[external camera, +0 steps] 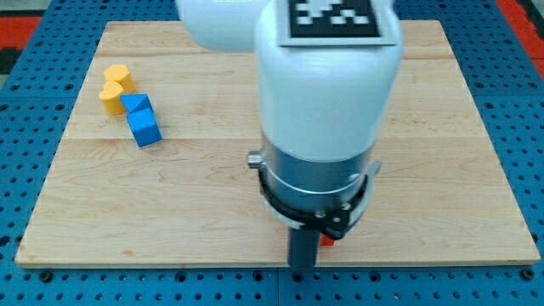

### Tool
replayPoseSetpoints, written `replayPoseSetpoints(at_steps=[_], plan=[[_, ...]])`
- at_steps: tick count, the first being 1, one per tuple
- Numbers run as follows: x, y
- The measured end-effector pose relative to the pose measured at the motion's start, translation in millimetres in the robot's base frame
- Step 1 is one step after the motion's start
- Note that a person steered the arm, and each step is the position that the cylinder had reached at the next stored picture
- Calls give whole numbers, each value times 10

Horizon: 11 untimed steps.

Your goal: Push red star into red circle

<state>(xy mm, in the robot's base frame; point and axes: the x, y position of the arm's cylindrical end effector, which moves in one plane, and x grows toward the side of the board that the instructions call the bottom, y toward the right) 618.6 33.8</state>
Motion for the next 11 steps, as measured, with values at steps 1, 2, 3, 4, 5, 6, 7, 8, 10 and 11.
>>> replayPoseSetpoints(at_steps=[1, 2, 3, 4, 5, 6, 7, 8, 10, 11], plan=[[0, 135], [0, 249], [-1, 374], [-1, 810], [-79, 903], [-162, 439], [-478, 229], [-751, 149], [-445, 249], [-682, -48]])
